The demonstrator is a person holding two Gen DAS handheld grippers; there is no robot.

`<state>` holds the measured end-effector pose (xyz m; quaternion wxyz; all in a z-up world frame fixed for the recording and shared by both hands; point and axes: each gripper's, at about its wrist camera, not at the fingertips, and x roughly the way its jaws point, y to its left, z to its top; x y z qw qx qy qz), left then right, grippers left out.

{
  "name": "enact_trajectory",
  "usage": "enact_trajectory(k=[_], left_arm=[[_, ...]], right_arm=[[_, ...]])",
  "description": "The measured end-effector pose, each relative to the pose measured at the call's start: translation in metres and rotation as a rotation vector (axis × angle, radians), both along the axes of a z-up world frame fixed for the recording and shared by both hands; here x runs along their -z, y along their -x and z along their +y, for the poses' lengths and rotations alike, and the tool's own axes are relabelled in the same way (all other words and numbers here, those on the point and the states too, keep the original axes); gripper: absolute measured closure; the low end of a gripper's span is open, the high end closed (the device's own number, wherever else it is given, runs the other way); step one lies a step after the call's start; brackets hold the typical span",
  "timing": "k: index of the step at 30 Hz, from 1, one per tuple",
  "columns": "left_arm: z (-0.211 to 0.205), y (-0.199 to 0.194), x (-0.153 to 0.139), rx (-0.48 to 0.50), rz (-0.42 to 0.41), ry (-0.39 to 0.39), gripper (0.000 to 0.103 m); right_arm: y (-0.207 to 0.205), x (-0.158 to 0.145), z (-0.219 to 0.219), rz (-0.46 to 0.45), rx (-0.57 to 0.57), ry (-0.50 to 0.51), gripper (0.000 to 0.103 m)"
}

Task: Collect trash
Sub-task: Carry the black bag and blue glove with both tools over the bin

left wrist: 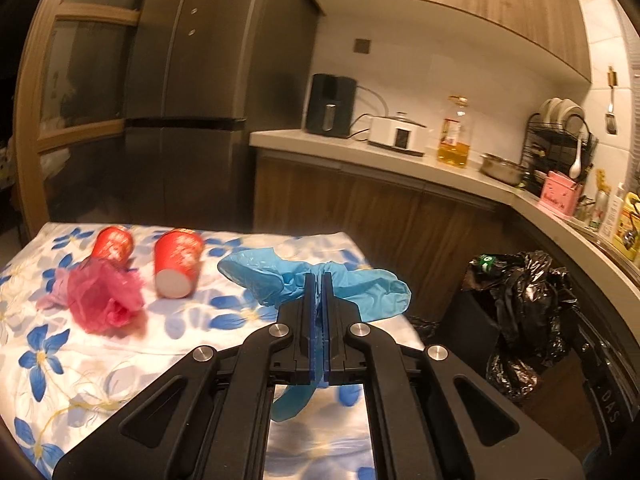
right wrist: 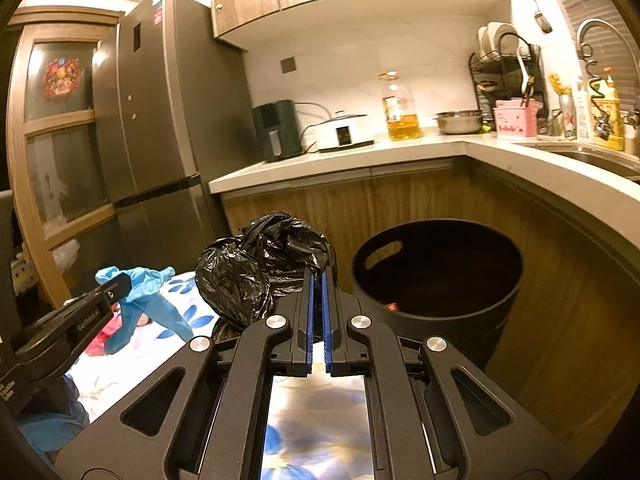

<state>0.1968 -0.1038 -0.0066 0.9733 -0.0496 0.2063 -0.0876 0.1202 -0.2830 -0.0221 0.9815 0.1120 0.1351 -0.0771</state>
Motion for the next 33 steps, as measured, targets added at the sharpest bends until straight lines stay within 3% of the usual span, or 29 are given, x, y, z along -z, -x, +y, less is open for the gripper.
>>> enact_trajectory(k=[22, 33], left_arm=[[-0.129, -0.016, -0.046, 0.266, -0.097, -0.003, 0.101], [-0.182, -0.044, -0.037, 0.379, -0.079, 0.003, 0.101]], right_arm=[[0.002, -0.022, -0.099, -0.048, 0.189, 0.039, 0.099], [-0.022, -0.026, -0.136, -0.030, 0.234, 0.055, 0.099]])
